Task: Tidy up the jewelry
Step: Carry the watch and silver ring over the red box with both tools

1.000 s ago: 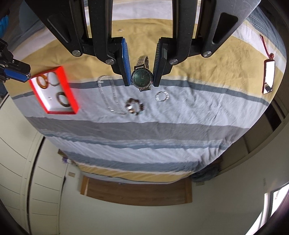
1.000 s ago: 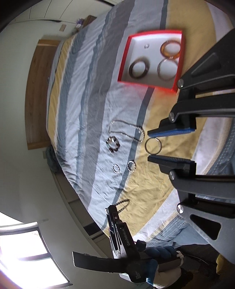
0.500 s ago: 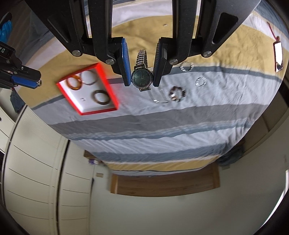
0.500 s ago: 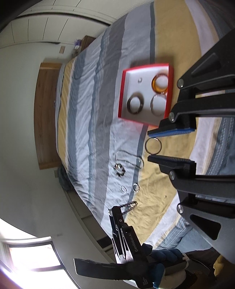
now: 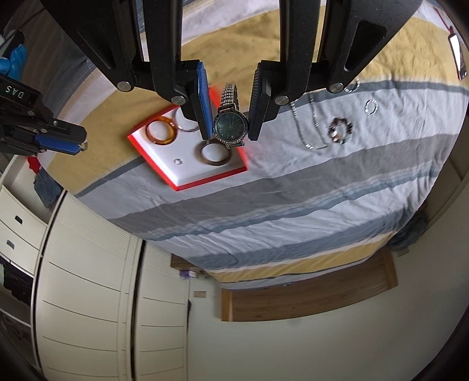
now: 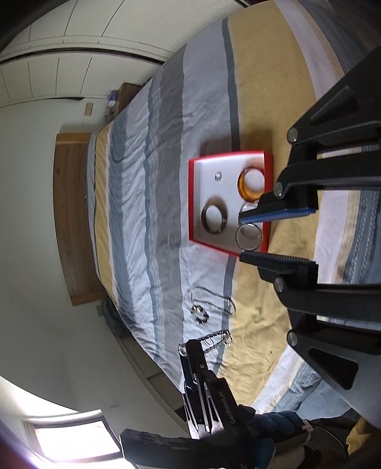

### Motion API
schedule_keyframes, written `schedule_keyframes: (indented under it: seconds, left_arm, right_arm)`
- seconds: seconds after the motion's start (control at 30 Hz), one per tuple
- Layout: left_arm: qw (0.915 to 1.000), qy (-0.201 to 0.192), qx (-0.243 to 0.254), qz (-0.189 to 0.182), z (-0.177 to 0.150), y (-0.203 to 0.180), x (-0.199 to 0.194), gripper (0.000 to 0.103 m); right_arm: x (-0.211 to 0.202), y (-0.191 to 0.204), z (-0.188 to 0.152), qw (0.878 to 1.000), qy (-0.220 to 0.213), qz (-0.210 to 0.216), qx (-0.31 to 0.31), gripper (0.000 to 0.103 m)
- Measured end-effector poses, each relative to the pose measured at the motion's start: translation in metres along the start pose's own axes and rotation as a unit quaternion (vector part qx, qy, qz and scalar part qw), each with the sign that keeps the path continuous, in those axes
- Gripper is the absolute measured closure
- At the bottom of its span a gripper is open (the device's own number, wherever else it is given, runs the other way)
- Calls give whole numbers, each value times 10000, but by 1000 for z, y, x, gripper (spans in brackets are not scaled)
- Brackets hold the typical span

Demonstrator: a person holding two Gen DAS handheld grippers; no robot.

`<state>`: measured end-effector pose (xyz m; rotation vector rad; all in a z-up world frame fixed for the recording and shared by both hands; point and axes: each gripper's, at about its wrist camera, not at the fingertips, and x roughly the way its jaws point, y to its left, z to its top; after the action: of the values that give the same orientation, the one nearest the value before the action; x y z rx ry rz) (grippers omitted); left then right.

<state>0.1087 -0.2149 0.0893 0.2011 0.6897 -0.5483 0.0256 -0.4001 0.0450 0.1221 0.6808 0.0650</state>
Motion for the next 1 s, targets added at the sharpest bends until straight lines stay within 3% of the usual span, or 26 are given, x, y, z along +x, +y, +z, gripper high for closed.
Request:
schedule_keyframes:
  seconds: [0.5, 1.0]
  left_arm:
    - [9968, 630, 335, -360, 20, -41, 105, 79]
    - [9927, 1148, 258, -255, 45, -31, 233, 79]
  right_arm:
    - [77, -73, 6, 9979, 527, -72, 360, 84]
    - [202, -99, 50, 9946, 1005, 22, 263, 84]
